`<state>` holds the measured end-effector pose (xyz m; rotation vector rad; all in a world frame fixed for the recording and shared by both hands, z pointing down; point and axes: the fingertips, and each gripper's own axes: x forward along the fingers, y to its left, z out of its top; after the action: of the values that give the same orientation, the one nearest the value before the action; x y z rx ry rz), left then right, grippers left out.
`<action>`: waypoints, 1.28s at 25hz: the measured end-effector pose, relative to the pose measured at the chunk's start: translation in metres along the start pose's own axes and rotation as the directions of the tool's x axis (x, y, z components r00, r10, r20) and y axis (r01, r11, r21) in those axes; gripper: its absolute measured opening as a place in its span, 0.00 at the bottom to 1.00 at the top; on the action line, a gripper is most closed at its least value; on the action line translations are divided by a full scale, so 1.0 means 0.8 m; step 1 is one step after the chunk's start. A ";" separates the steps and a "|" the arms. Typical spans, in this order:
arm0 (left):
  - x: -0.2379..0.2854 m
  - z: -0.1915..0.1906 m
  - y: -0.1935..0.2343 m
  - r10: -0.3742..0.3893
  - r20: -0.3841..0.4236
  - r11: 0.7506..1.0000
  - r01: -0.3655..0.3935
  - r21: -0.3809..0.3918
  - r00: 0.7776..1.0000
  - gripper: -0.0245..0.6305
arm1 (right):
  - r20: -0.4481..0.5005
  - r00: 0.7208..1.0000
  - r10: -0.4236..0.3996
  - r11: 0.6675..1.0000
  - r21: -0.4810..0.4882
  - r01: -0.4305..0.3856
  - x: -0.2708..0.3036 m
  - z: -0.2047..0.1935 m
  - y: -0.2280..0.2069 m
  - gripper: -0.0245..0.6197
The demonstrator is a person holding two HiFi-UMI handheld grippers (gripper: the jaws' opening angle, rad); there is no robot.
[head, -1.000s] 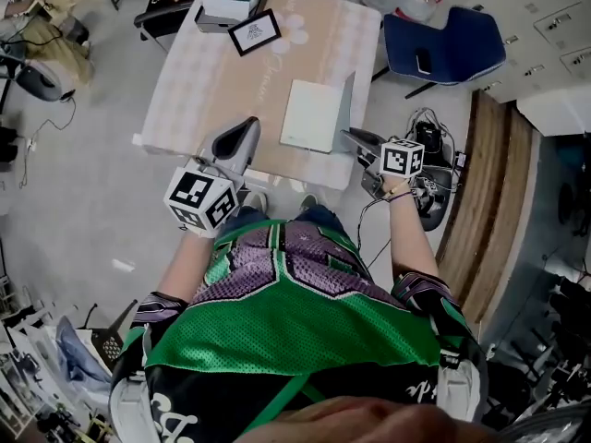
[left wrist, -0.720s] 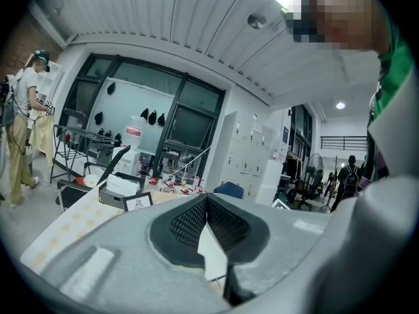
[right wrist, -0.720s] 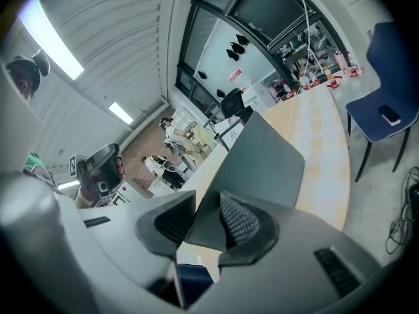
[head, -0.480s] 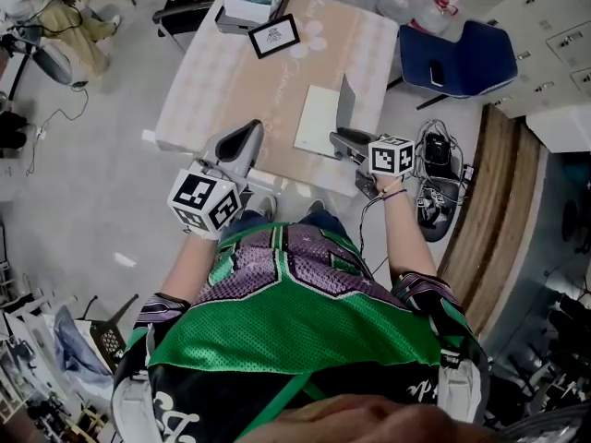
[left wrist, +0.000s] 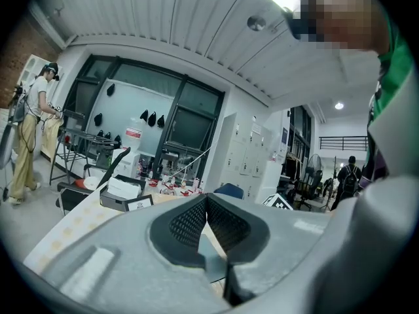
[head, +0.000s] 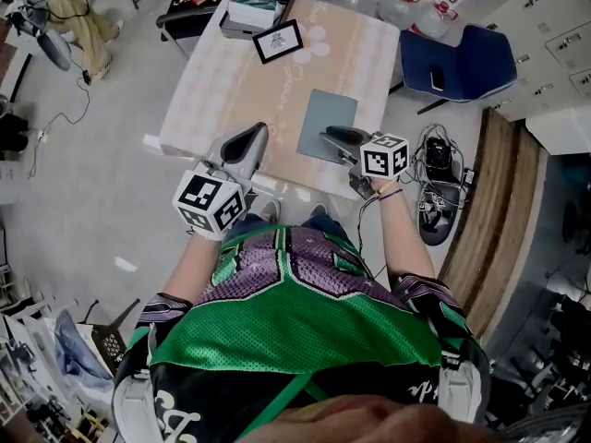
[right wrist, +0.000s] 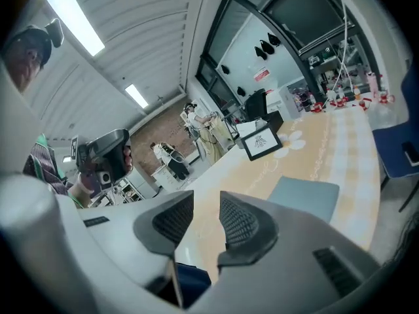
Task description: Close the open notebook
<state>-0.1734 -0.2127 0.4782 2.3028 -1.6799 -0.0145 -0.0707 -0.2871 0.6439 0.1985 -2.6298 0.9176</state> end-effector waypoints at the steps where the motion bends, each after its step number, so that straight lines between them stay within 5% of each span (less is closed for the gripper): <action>1: 0.000 0.001 0.000 -0.004 0.002 1.000 0.004 0.001 1.000 0.06 | 0.002 1.000 -0.002 1.000 -0.007 0.002 0.000 0.002 0.002 0.23; 17: 0.026 0.008 0.005 -0.097 -0.007 0.995 0.097 0.000 0.995 0.06 | 0.073 0.980 -0.183 0.983 0.008 0.183 -0.053 0.005 -0.011 0.22; 32: 0.073 0.026 0.001 -0.215 -0.032 0.974 0.217 0.065 0.976 0.06 | 0.182 0.887 -0.425 0.904 0.039 0.425 -0.147 0.005 -0.021 0.21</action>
<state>-0.1592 -0.2725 0.4676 2.5154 -1.4310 0.0261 0.0413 -0.3006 0.6072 0.8637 -2.5872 0.7716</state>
